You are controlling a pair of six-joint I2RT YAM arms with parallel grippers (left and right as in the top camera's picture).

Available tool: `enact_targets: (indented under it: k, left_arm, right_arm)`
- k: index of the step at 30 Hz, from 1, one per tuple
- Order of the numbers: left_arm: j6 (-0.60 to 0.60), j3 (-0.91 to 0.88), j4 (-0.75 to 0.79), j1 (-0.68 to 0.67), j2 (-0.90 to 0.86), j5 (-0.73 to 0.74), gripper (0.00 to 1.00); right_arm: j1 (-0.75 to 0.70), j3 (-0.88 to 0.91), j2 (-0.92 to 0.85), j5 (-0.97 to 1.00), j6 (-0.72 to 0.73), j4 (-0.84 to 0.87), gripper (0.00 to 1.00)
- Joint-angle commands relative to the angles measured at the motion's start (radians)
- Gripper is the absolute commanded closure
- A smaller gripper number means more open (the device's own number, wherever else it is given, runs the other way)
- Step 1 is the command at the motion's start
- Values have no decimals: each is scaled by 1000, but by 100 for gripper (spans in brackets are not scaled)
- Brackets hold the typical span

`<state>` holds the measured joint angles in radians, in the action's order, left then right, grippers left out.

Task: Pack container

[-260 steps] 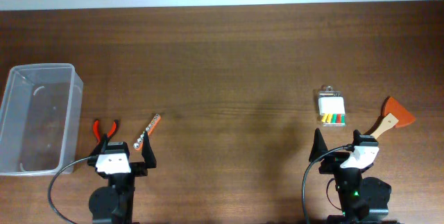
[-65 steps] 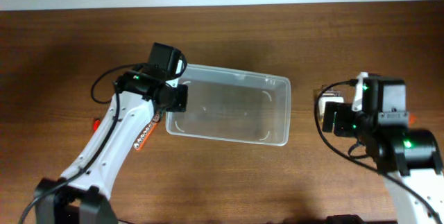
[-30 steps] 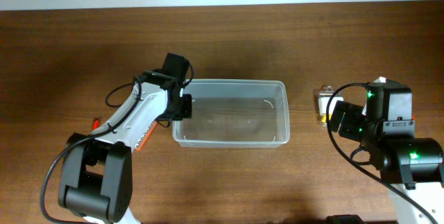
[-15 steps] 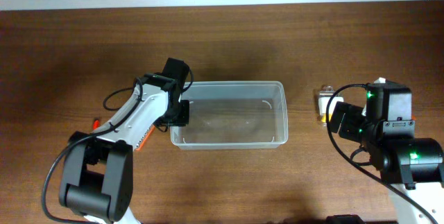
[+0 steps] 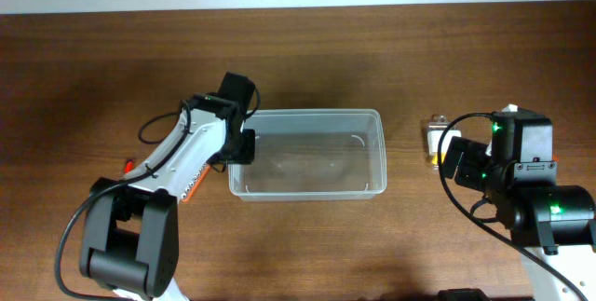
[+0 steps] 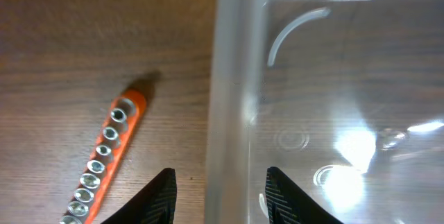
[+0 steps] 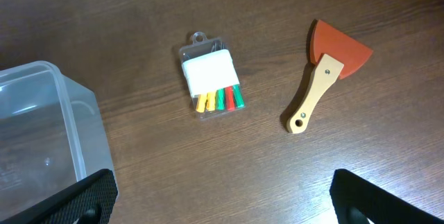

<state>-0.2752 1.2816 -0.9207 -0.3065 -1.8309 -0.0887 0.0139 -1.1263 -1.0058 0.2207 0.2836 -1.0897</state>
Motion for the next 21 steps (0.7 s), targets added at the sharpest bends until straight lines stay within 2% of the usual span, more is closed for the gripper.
enact_targets:
  k: [1,8,13,18,21]
  left_arm:
    - [42,76,-19,2,-6,-17,55]
    - [60,217,-159,3,43,-92,50]
    - [61,262,-197,39,192,-145,44]
    - [60,262,-207,158,375,-143,31]
    - [61,261,-226,277,458,-134,25]
  right_arm:
    - [4,-19,5,21,2,0,1]
    - [4,-19,5,20,2,0,1]
    - [4,-19,5,20,2,13,1]
    - [4,-20,5,20,10,9,1]
    - [3,-63,6,43,146,-111,1]
